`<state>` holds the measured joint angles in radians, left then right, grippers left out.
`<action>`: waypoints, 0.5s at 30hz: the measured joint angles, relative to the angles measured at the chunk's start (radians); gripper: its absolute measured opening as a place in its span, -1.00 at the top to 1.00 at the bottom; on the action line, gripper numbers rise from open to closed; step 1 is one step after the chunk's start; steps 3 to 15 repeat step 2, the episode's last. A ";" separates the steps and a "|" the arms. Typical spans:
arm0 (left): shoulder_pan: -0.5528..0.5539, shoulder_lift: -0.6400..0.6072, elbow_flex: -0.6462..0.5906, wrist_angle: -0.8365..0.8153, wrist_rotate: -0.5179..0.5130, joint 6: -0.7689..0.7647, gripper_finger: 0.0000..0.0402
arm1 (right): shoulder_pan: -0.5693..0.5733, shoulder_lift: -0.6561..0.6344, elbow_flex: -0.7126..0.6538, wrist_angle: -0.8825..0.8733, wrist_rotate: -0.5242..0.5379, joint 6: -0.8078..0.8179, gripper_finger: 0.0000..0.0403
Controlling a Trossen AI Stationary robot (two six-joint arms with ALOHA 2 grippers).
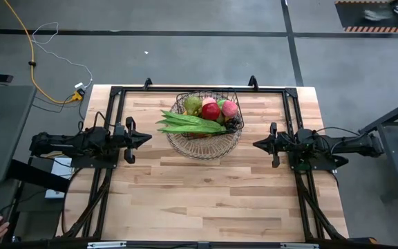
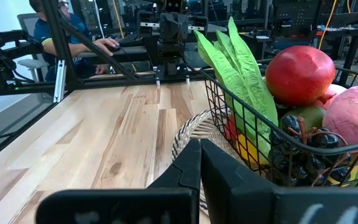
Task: Build produce basket
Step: Return to Home Position
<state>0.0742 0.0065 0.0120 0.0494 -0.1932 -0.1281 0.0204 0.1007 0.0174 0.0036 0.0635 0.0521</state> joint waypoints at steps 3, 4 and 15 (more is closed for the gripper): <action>0.000 0.000 0.000 0.000 0.000 0.000 1.00 | 0.000 0.000 0.000 0.000 0.000 0.000 1.00; 0.000 0.000 0.000 0.000 0.000 0.000 1.00 | 0.000 0.000 0.000 0.000 0.000 0.000 1.00; 0.000 0.000 0.000 0.000 0.000 0.000 1.00 | 0.000 0.000 0.000 0.000 0.000 0.000 1.00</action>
